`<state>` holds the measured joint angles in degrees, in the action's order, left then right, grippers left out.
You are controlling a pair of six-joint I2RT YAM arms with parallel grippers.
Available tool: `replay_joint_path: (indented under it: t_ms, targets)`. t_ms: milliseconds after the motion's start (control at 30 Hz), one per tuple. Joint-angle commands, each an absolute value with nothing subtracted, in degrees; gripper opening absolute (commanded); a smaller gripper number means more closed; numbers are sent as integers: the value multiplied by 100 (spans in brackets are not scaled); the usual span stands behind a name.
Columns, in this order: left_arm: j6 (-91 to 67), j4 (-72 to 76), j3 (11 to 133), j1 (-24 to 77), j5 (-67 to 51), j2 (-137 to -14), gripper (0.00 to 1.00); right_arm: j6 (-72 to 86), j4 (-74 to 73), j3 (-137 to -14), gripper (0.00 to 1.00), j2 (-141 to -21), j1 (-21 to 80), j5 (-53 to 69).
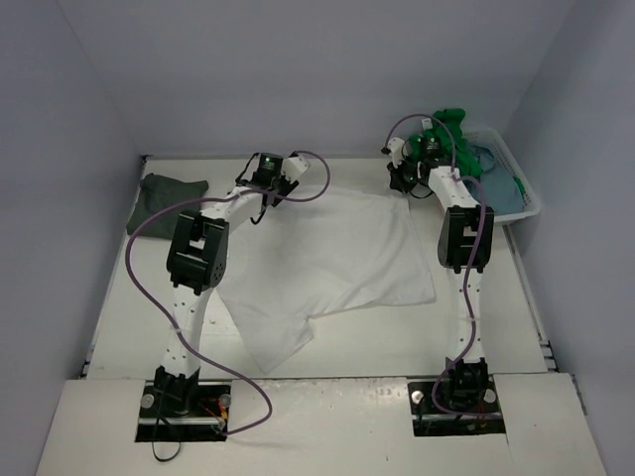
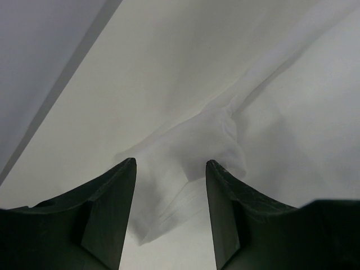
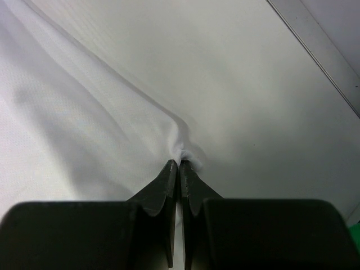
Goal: Fold and stack the t-shirts
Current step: Pick up the flattened T-shirt from the center of the board.
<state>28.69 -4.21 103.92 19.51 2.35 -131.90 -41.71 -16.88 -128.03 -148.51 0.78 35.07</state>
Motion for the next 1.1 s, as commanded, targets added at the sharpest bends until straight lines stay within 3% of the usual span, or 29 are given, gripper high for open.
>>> replay_joint_path:
  t_ms: [0,267,533,1067]
  targets:
    - [2655,-404,10530,1820,97,-12560,47,-4192,-1986,-12683,0,-14484,35,3472]
    - [2769,-677,10512,1688,237,-12498,47,-4192,-1986,-12577,0,-14449,61,3454]
    - [1803,-1160,10872,1152,-157,-12261,47,-4219,-1986,-12516,0,-14458,105,3384]
    - [915,-1757,10652,1028,-668,-11847,47,-4192,-1995,-12472,0,-14432,237,3393]
